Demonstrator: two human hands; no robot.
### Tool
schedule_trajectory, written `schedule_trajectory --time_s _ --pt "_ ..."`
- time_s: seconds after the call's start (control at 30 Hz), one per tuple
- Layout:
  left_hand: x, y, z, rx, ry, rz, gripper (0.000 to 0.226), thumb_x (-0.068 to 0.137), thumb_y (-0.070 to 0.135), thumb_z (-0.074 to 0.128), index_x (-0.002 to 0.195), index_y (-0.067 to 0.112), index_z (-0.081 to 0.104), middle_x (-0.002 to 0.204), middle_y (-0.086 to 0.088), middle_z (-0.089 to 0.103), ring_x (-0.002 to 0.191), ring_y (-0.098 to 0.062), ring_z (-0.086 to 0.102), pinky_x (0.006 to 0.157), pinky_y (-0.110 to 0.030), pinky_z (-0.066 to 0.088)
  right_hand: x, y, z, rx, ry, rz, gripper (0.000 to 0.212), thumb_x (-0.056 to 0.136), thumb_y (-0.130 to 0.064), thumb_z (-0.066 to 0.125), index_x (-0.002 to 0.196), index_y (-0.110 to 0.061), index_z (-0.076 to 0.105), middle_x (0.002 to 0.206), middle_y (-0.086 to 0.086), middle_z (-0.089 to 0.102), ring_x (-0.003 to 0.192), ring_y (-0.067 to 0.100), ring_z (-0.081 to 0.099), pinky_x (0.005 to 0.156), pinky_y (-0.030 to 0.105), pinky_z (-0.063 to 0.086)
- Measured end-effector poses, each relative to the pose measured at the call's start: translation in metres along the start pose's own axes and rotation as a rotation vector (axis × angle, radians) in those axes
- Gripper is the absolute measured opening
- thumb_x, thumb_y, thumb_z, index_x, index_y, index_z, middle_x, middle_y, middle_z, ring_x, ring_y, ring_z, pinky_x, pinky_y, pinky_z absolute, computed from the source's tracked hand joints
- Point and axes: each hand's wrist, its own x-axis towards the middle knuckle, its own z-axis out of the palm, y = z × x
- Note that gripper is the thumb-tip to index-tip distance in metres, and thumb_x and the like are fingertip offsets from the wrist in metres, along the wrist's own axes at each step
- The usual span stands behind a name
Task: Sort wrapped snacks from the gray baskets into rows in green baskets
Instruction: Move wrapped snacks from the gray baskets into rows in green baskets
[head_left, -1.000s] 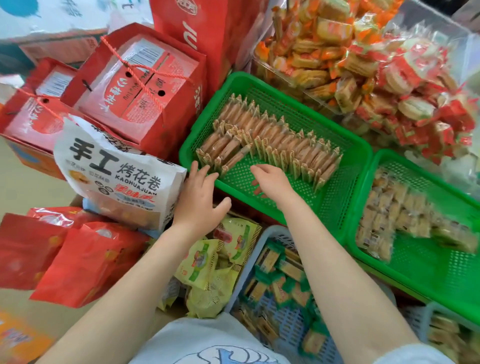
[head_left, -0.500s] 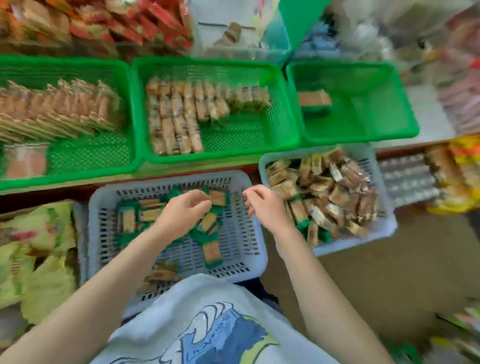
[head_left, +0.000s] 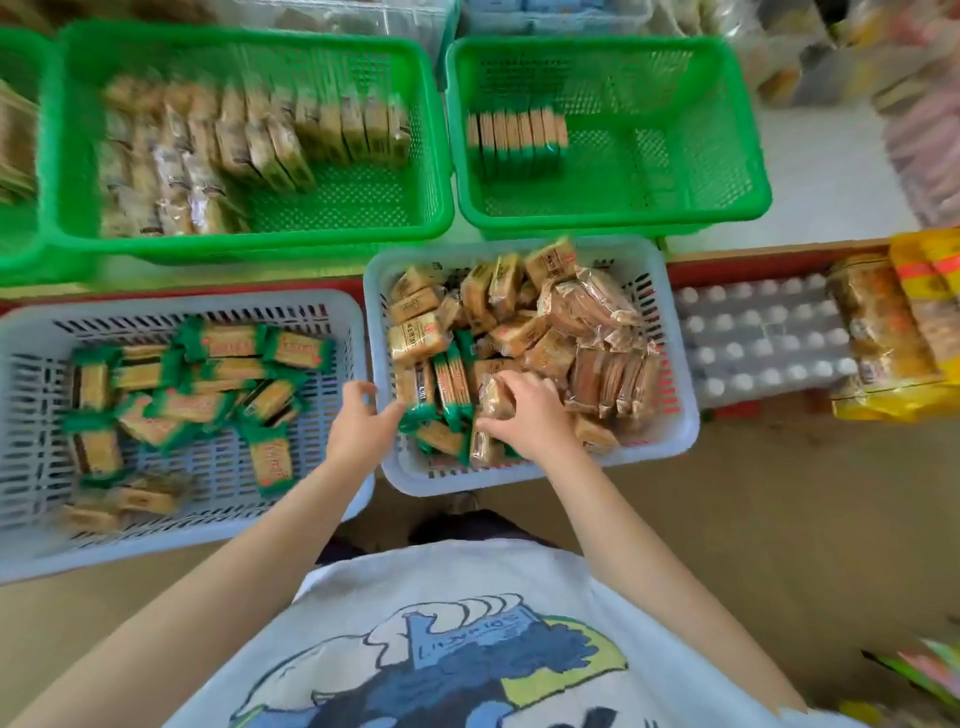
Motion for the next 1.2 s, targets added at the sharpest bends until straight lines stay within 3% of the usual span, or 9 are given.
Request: schedule_trajectory --time_s 0.17,0.27,0.33,0.47,0.6,0.73,0.87,1.0,1.2 --pt "-0.015 0.007 0.004 0.005 -0.039 -0.044 0.059 0.101 0.04 0.053 0.15 0.019 0.029 0.102 -0.003 0.057 0.077 -0.019 0.056 0.064 -0.033 0.043 0.009 0.0 -0.002 0.007 0.029 -0.034 0.057 0.087 -0.042 0.07 0.138 -0.024 0.053 0.133 0.002 0.058 0.123 0.025 0.05 0.092 0.04 0.051" --pt "-0.025 0.009 0.013 0.092 0.042 0.083 0.068 0.096 0.048 0.059 0.151 0.019 0.033 0.143 -0.006 0.045 0.123 -0.023 0.051 0.098 -0.042 0.047 -0.004 0.012 -0.028 0.187 0.082 0.018 0.047 0.091 -0.034 0.064 0.136 -0.019 0.059 0.113 0.003 0.065 0.096 0.021 0.063 0.078 0.034 0.053" --pt "-0.036 0.02 0.023 0.111 0.094 0.278 0.066 0.092 0.051 0.064 0.146 0.018 0.043 0.142 0.001 0.045 0.133 -0.018 0.043 0.109 -0.041 0.04 -0.014 0.019 -0.046 0.311 0.113 0.023 0.048 0.094 -0.032 0.062 0.139 -0.014 0.057 0.103 0.0 0.065 0.083 0.018 0.064 0.072 0.03 0.049" --pt "-0.05 0.051 0.046 -0.028 -0.213 0.316 0.064 0.081 0.057 0.071 0.134 0.024 0.056 0.124 0.009 0.063 0.113 -0.01 0.06 0.097 -0.034 0.051 -0.032 0.022 -0.069 0.634 0.02 -0.014 0.046 0.095 -0.033 0.065 0.137 -0.016 0.058 0.131 -0.003 0.06 0.114 0.01 0.057 0.087 0.024 0.045" --pt "-0.054 0.064 0.056 -0.281 -0.425 0.173 0.032 0.088 0.033 0.073 0.114 0.016 0.065 0.103 -0.007 0.075 0.09 -0.019 0.074 0.071 -0.031 0.06 -0.035 0.026 -0.069 0.769 0.031 -0.028 0.028 0.1 -0.034 0.058 0.121 -0.019 0.067 0.111 -0.008 0.068 0.095 0.01 0.066 0.075 0.024 0.056" --pt "-0.047 0.058 0.045 -0.352 -0.385 0.055 0.046 0.079 0.038 0.079 0.114 0.011 0.064 0.103 -0.007 0.077 0.094 -0.026 0.075 0.091 -0.057 0.055 -0.003 0.046 -0.061 0.501 0.313 0.095 0.026 0.095 -0.025 0.063 0.12 -0.017 0.065 0.113 -0.002 0.064 0.103 0.017 0.061 0.083 0.032 0.051" --pt "-0.048 0.054 0.034 -0.411 -0.35 0.054 0.032 0.093 0.024 0.069 0.116 0.003 0.06 0.118 -0.011 0.069 0.095 -0.02 0.074 0.079 -0.039 0.062 0.023 0.047 -0.043 0.102 0.298 0.064 0.047 0.089 -0.035 0.071 0.131 -0.019 0.056 0.134 0.004 0.047 0.124 0.024 0.047 0.089 0.039 0.051" --pt "-0.049 0.048 0.025 -0.454 -0.315 0.024 0.035 0.092 0.025 0.071 0.12 0.006 0.061 0.123 -0.012 0.067 0.11 -0.022 0.069 0.081 -0.038 0.061 0.032 0.04 -0.034 -0.033 0.344 0.116 0.057 0.085 -0.038 0.077 0.128 -0.016 0.048 0.134 0.007 0.043 0.124 0.028 0.044 0.09 0.039 0.053" --pt "-0.048 0.049 0.014 -0.474 -0.314 0.026 0.032 0.094 0.023 0.068 0.121 0.008 0.061 0.125 -0.012 0.066 0.112 -0.023 0.067 0.08 -0.037 0.061 0.028 0.038 -0.049 0.004 0.488 0.022 0.026 0.091 -0.032 0.069 0.107 -0.013 0.059 0.115 0.002 0.055 0.102 0.02 0.054 0.075 0.032 0.051"
